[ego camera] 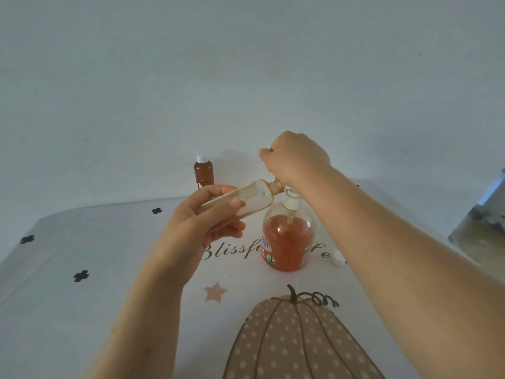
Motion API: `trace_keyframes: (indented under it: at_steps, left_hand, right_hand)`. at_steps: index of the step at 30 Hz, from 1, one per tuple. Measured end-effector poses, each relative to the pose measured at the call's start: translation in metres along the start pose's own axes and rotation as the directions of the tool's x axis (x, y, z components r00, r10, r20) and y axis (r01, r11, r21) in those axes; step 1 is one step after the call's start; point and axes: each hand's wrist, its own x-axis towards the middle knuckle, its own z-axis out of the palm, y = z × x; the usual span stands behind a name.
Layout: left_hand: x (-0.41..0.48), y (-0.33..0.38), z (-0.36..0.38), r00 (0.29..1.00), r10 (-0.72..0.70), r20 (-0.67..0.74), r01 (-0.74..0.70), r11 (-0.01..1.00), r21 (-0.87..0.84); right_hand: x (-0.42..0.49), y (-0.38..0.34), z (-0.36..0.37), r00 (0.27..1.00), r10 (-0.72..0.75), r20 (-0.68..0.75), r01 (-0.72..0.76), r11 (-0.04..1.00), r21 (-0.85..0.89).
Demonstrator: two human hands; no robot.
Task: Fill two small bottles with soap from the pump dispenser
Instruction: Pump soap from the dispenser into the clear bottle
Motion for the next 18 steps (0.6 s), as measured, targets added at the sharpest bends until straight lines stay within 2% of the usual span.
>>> trace_keyframes:
  at_steps: [7,10,18]
  left_hand:
    - [-0.0034,0.0019,0.0058,0.999,0.041,-0.002,-0.041,0.998,-0.042]
    - [-0.0031,0.0018,0.0051,0.999,0.033,-0.003,-0.033,0.998,-0.045]
    - [-0.0003,-0.0001,0.0006,1.0,0.002,0.005,-0.002,1.0,-0.004]
  right_hand:
    - [-0.0012,-0.005,-0.011,0.999,-0.044,0.018,0.045,0.996,-0.078]
    - [-0.0015,-0.0071,-0.011,0.997,-0.014,0.074,0.015,1.0,-0.017]
    - [0.002,-0.004,-0.0038,0.995,0.023,0.1,-0.027,0.999,0.037]
